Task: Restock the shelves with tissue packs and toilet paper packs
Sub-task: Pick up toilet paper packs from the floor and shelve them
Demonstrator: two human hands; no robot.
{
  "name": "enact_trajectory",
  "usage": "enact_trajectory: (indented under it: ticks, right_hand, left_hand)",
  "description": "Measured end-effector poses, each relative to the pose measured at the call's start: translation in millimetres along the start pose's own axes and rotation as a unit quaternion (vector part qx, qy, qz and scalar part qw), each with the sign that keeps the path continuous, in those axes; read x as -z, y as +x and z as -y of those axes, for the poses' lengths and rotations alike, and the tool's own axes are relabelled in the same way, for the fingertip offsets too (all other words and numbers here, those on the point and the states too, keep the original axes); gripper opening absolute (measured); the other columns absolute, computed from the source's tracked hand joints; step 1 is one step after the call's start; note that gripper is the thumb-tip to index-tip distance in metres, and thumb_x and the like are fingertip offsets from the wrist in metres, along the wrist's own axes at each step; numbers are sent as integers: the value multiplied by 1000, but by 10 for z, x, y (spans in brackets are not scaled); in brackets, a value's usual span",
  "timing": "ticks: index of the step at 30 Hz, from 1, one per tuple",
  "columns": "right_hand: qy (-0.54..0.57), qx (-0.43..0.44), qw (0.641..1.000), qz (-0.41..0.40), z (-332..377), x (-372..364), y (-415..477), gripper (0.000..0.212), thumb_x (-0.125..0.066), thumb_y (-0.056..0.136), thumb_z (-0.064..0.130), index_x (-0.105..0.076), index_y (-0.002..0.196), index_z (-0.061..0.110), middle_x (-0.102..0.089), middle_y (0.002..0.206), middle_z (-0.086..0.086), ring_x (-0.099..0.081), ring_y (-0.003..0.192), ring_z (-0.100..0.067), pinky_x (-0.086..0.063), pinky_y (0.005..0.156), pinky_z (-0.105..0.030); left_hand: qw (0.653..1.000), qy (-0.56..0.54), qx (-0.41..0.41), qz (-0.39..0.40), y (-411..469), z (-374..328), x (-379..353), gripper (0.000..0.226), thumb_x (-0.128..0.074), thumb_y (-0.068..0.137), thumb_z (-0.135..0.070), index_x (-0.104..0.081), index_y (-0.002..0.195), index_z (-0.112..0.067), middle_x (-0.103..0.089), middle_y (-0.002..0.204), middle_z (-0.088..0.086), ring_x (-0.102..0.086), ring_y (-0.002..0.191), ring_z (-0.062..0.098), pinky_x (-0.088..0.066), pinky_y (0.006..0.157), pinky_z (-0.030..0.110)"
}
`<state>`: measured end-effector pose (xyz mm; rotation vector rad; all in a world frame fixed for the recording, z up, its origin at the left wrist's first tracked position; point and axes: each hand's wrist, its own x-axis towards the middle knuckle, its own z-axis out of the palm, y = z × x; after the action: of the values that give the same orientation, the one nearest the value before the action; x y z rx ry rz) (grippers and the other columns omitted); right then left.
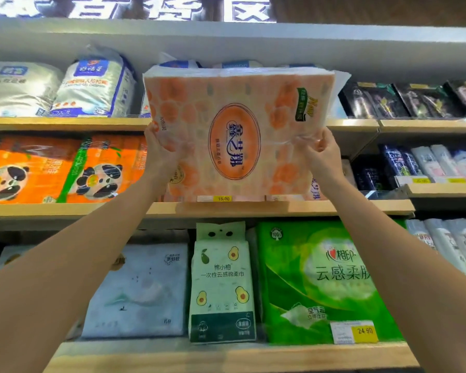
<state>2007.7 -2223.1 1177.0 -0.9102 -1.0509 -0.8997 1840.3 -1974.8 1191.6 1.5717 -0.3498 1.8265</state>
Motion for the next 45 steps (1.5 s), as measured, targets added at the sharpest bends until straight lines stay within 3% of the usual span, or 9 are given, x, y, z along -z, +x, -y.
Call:
enact_trajectory:
  ticks: [4, 13, 17, 19, 22, 27, 33, 41, 45]
  right_hand:
    - [24, 15, 1000, -8, -63, -208, 67, 40, -73, 81, 25, -51, 114, 25, -59, 99, 12, -59, 95, -5, -51, 85, -27]
    - [50, 2, 999, -22, -497, -436, 229, 54, -71, 83, 11, -46, 131, 16, -58, 102, 11, -56, 91, 4, -48, 67, -5]
    - [21, -14, 1000, -10, -703, -512, 356, 55, -70, 83, 13, -45, 133, 14, -58, 101, 12, -55, 88, 4, -45, 68, -8]
    - [-4, -23, 1000, -2, -820, -564, 400, 53, -70, 84, 15, -46, 131, 13, -58, 98, 12, -55, 87, 2, -43, 71, -11]
    - [-54, -44, 997, 13, -996, -657, 423, 49, -68, 85, 19, -46, 128, 11, -58, 105, 4, -56, 96, -10, -43, 74, -18]
    - [-129, -60, 990, 19, -1181, -854, 468, 41, -62, 89, 27, -42, 123, 14, -59, 113, -2, -58, 99, -18, -48, 86, -35]
    - [-236, -88, 967, 18, -1329, -965, 621, 41, -57, 90, 42, -41, 118, 16, -60, 113, -4, -60, 98, -25, -52, 89, -45]
    - [-285, -122, 950, 33, -1432, -1064, 761, 47, -53, 91, 43, -43, 125, 13, -59, 120, -7, -59, 104, -29, -49, 90, -44]
    - [-270, -130, 951, 71, -1483, -1076, 803, 65, -58, 89, 36, -26, 140, 10, -52, 129, -9, -57, 104, -28, -47, 78, -36]
  left_hand:
    - [999, -1, -34, -10, 135, 135, 21, 84, -75, 79, -15, -15, 138, -14, -46, 127, -1, -51, 108, 11, -47, 80, 22]
    - [999, 28, -36, -10, 346, 583, -75, 89, -77, 71, -24, -13, 134, -18, -47, 135, 12, -49, 124, 25, -47, 99, 41]
    - [999, 32, -26, 2, 496, 774, -177, 85, -76, 73, -11, -14, 131, -12, -41, 127, -4, -46, 119, 15, -46, 94, 30]
    - [999, 50, -8, 1, 546, 840, -216, 76, -72, 77, -2, -14, 124, -16, -35, 135, 3, -40, 120, 15, -38, 95, 23]
    - [995, 100, 19, -12, 569, 972, -226, 89, -73, 79, -8, -9, 140, -16, -28, 147, 16, -36, 132, 25, -33, 107, 31]
    - [987, 160, 25, -1, 535, 1165, -236, 108, -69, 85, -26, 18, 149, -27, 5, 159, 12, -1, 148, 28, -12, 119, 45]
    - [976, 214, 40, 15, 733, 1236, -276, 96, -62, 90, -32, 11, 151, -25, -16, 159, 9, -23, 144, 30, -25, 114, 44]
    - [933, 350, 76, 25, 913, 1332, -364, 86, -49, 94, -45, 13, 151, -27, -28, 155, 9, -37, 136, 37, -34, 107, 49]
    - [933, 347, 92, 15, 885, 1455, -433, 88, -54, 91, -42, 9, 150, -30, -24, 154, 14, -34, 136, 40, -32, 108, 51]
